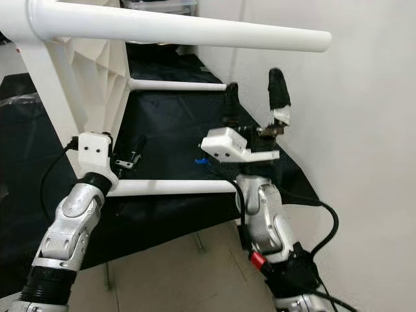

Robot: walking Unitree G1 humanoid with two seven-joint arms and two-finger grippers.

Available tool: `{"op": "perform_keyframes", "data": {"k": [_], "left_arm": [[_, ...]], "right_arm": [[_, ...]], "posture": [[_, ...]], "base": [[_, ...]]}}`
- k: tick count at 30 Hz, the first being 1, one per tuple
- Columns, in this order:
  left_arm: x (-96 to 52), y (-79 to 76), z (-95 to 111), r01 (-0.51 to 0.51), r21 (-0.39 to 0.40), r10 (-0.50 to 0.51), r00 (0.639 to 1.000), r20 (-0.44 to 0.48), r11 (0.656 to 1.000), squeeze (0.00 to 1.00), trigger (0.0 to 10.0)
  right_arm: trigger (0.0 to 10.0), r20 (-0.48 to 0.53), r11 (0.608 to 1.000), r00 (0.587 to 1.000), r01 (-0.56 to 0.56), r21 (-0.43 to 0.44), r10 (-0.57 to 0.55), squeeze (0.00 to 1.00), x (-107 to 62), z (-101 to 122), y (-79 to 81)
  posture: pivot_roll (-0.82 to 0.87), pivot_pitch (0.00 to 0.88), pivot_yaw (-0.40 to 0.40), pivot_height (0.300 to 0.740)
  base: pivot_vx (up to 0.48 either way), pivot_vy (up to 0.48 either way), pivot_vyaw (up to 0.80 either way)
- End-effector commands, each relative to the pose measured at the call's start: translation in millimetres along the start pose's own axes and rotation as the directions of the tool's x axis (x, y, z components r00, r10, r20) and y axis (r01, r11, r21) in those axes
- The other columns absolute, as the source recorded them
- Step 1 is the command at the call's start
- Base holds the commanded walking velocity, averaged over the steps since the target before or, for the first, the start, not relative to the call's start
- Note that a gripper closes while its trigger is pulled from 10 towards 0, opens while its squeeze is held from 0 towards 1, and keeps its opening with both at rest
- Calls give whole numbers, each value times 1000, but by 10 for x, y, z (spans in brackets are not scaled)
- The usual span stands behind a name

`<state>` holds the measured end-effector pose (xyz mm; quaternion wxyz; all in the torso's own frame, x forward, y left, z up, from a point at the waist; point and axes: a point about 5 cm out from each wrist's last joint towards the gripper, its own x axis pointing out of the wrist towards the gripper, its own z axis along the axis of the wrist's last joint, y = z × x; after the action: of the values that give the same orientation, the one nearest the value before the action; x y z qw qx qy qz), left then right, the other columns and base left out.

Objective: Building children table

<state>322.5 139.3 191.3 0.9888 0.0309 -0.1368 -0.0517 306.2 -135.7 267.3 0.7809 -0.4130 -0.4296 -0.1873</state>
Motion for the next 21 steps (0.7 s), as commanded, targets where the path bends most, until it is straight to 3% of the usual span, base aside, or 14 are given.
{"op": "perform_keyframes", "data": {"k": [1, 6, 12, 21], "left_arm": [[7, 26, -26, -12, 14, 12, 1000, -10, 1000, 0, 10000], [8, 24, -23, -15, 13, 15, 1000, -8, 1000, 0, 10000], [3, -1, -32, -17, 1, 17, 1000, -7, 1000, 0, 10000], [4, 3, -53, -21, 2, 21, 1000, -14, 1000, 0, 10000]], "right_arm": [[10000, -5, 1000, 1000, -5, -29, 5, 0, 46, -46, 36], [10000, -14, 998, 1000, 9, -59, -10, 0, 149, -84, 53], [10000, 35, 984, 995, 101, -144, -97, 0, 396, -94, -4], [10000, 53, 974, 994, 102, -201, -93, 0, 481, -85, 23]], "posture": [[26, 70, -29, 740], [27, 67, -31, 740], [26, 58, -38, 740], [22, 62, -34, 740]], "base": [[0, 0, 0], [0, 0, 0], [0, 0, 0], [0, 0, 0]]}}
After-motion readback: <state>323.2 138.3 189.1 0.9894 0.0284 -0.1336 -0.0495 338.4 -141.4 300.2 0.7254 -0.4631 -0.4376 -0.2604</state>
